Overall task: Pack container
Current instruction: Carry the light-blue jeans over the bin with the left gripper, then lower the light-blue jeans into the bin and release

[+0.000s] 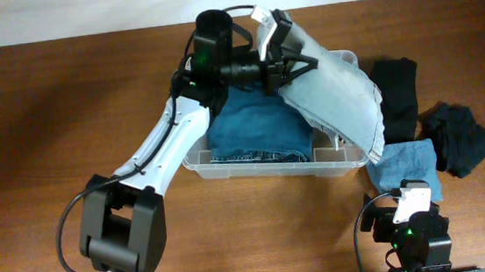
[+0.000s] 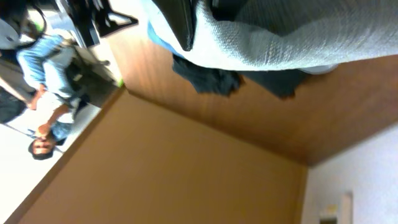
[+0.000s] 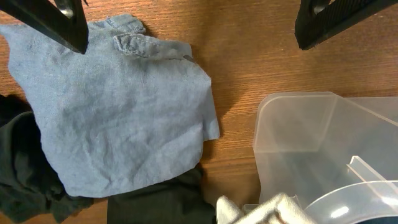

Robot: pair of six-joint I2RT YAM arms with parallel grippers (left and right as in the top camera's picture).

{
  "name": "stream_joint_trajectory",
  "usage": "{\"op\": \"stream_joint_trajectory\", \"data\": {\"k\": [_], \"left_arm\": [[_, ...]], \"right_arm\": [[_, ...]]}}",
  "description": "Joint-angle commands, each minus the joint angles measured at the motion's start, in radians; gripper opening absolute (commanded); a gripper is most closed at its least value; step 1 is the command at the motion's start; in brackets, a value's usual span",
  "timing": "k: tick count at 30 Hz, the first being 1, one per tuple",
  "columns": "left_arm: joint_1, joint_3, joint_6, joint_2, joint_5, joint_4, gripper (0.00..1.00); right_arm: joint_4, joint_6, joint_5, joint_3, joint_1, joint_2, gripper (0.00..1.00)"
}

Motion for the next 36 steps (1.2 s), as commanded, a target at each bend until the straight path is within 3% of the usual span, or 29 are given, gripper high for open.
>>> {"op": "stream_joint_trajectory", "data": {"k": [1, 4, 10, 15, 21, 24, 27, 31, 36], "left_arm": [[0.072, 0.023, 0.027, 0.019, 0.103, -0.102, 0.0], [0.16, 0.023, 0.074, 0.019, 0.117, -0.297, 0.0], [0.292, 0.023, 0.124, 0.019, 0.109, -0.492, 0.01], [0.327, 0.023, 0.267, 0.019, -0.08, -0.715, 0.01], [0.285, 0.023, 0.27, 0.012, -0.176, -0.797, 0.12], [0.263, 0.034, 0.206, -0.031, -0.375, -0.867, 0.18], [0.264, 0.093, 0.199, -0.097, -0.532, -0.935, 0.47], [0.229, 0.204, 0.229, -0.22, -0.742, -0.972, 0.54], [0.105, 0.198, 0.304, -0.186, -0.845, -0.895, 0.54]], "right_arm": [[-0.001, 0.008, 0.002, -0.003, -0.004, -0.006, 0.98], [-0.001, 0.008, 0.002, -0.003, -0.004, -0.006, 0.98], [-0.001, 0.008, 0.002, -0.003, -0.004, -0.006, 0.98], [-0.001, 0.008, 0.002, -0.003, -0.004, -0.006, 0.98], [-0.001, 0.008, 0.002, -0.003, -0.004, -0.006, 0.98], [-0.001, 0.008, 0.002, -0.003, -0.004, -0.006, 0.98], [-0.001, 0.008, 0.002, -0.003, -0.004, -0.006, 0.98], [-0.001, 0.008, 0.002, -0.003, -0.004, -0.006, 0.98], [-0.001, 0.008, 0.002, -0.003, -0.004, -0.006, 0.99]]}}
